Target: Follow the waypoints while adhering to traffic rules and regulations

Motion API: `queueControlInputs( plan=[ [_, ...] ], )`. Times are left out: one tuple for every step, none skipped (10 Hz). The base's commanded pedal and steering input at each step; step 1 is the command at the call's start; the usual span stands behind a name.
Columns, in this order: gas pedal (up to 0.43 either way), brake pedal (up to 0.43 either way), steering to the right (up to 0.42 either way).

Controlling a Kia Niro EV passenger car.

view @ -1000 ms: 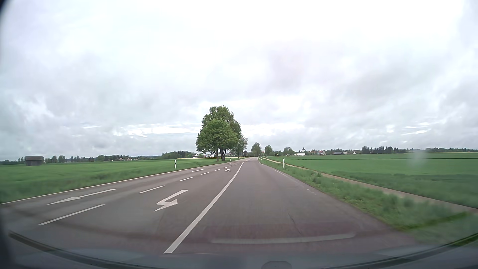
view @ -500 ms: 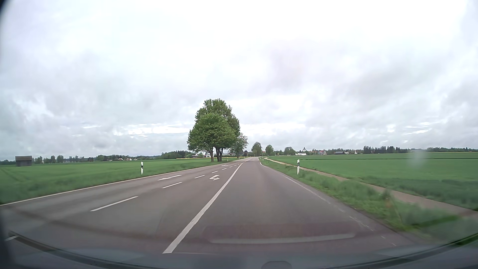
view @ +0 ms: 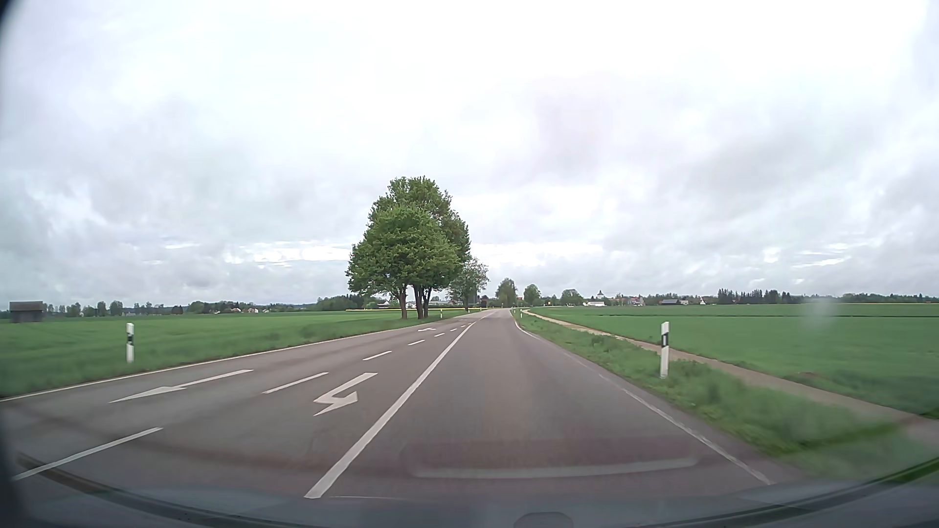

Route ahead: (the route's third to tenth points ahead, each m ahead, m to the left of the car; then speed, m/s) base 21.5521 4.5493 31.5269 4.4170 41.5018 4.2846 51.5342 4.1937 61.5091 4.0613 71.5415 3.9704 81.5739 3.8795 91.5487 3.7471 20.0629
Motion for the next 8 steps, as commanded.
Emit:
queueControlInputs(
  plan=[
    [0.189, 0.000, -0.004],
    [0.189, 0.000, -0.004],
    [0.189, 0.000, -0.004],
    [0.189, 0.000, -0.004],
    [0.189, 0.000, -0.003],
    [0.189, 0.000, -0.003],
    [0.189, 0.000, -0.002],
    [0.189, 0.000, -0.002]
  ],
)
